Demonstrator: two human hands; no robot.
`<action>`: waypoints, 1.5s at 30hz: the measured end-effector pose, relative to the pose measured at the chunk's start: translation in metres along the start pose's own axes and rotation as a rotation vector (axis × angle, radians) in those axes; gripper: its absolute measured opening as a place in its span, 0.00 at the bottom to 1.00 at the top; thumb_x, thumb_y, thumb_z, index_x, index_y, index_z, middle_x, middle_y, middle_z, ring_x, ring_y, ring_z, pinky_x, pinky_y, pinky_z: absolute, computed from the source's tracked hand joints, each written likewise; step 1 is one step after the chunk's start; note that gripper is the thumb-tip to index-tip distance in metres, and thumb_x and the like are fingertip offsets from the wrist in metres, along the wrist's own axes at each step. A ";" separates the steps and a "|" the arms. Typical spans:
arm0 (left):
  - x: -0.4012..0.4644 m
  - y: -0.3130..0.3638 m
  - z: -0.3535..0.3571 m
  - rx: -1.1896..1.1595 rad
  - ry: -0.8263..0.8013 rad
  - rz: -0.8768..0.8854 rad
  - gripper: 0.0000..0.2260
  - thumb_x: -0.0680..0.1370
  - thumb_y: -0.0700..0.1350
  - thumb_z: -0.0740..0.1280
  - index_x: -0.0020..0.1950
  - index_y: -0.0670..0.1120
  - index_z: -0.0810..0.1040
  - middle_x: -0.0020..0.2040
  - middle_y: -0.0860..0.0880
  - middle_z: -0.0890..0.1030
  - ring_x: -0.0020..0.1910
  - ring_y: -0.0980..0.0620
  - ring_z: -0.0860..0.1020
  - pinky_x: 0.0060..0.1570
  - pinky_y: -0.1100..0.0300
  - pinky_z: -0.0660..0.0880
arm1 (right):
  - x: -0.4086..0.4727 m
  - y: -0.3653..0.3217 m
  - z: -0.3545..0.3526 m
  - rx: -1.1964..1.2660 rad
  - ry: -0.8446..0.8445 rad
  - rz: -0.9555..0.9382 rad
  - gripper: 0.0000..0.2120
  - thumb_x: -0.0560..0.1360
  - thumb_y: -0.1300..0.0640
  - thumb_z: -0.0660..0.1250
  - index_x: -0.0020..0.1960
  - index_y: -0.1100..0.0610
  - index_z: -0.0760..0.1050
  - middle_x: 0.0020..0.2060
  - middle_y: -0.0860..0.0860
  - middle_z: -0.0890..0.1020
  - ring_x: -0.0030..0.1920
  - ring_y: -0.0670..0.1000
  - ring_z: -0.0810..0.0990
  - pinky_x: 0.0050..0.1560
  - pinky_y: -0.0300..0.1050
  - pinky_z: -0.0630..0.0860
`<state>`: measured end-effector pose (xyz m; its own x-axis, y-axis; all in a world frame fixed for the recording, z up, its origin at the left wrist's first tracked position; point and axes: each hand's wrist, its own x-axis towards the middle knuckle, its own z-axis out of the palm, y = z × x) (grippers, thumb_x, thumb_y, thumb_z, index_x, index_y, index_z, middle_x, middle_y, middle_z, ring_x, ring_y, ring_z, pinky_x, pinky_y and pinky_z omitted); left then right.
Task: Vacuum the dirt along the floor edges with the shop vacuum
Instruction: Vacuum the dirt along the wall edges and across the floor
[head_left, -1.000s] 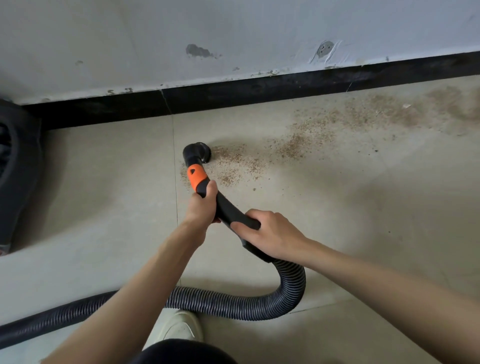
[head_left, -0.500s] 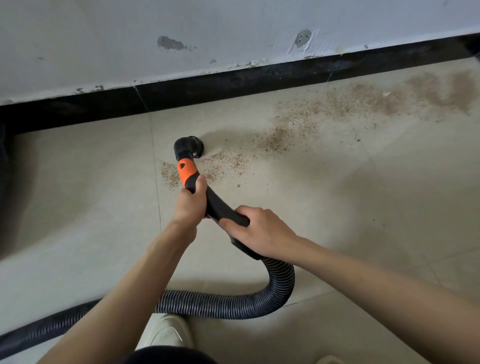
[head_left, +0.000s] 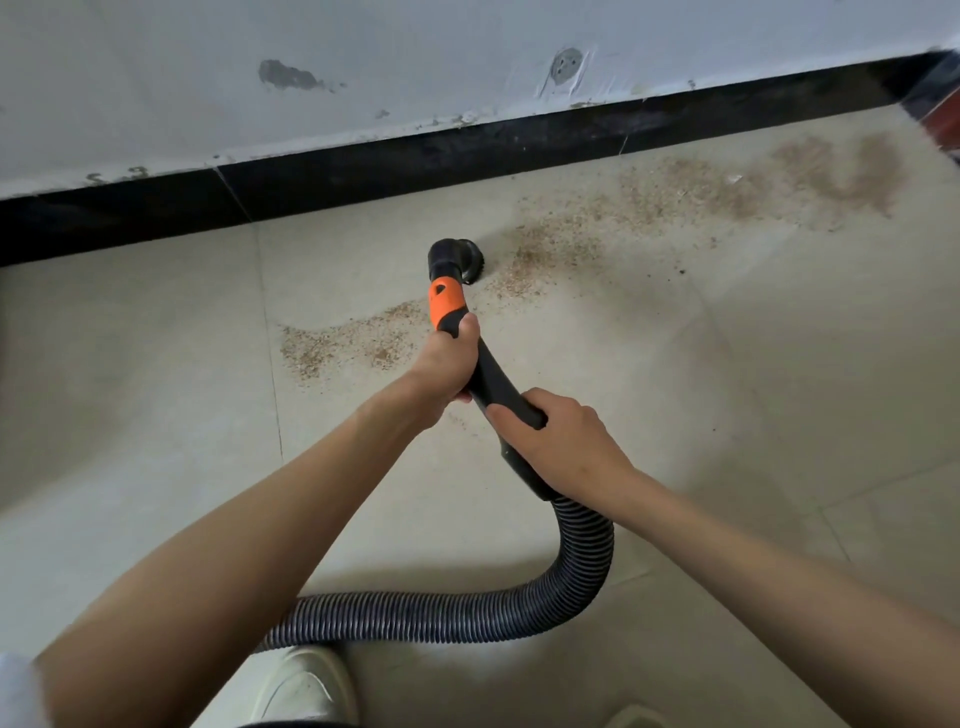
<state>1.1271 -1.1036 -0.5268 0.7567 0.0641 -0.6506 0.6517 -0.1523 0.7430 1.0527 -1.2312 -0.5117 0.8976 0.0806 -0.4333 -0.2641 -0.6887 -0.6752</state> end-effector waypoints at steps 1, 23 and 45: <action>0.002 0.001 0.000 -0.006 0.000 -0.006 0.14 0.82 0.52 0.52 0.46 0.43 0.67 0.41 0.45 0.74 0.43 0.47 0.75 0.51 0.50 0.76 | 0.000 -0.001 0.000 0.007 0.008 0.001 0.20 0.74 0.38 0.60 0.42 0.56 0.75 0.37 0.51 0.82 0.39 0.54 0.80 0.45 0.53 0.77; 0.087 0.060 0.035 0.303 0.065 0.149 0.15 0.82 0.53 0.53 0.54 0.41 0.66 0.39 0.47 0.72 0.34 0.51 0.71 0.31 0.60 0.69 | 0.101 0.009 -0.026 0.163 0.073 -0.001 0.18 0.77 0.42 0.62 0.35 0.52 0.67 0.30 0.49 0.74 0.32 0.50 0.73 0.36 0.45 0.68; 0.017 -0.011 0.034 0.192 -0.131 0.149 0.18 0.82 0.54 0.54 0.57 0.38 0.68 0.39 0.47 0.71 0.35 0.52 0.71 0.33 0.60 0.68 | -0.003 0.020 0.007 0.048 0.107 0.133 0.18 0.76 0.38 0.58 0.40 0.53 0.69 0.35 0.50 0.80 0.38 0.54 0.79 0.41 0.49 0.75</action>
<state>1.1314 -1.1345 -0.5513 0.8220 -0.0992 -0.5607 0.5030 -0.3350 0.7967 1.0425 -1.2403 -0.5285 0.8852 -0.0878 -0.4569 -0.3975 -0.6529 -0.6447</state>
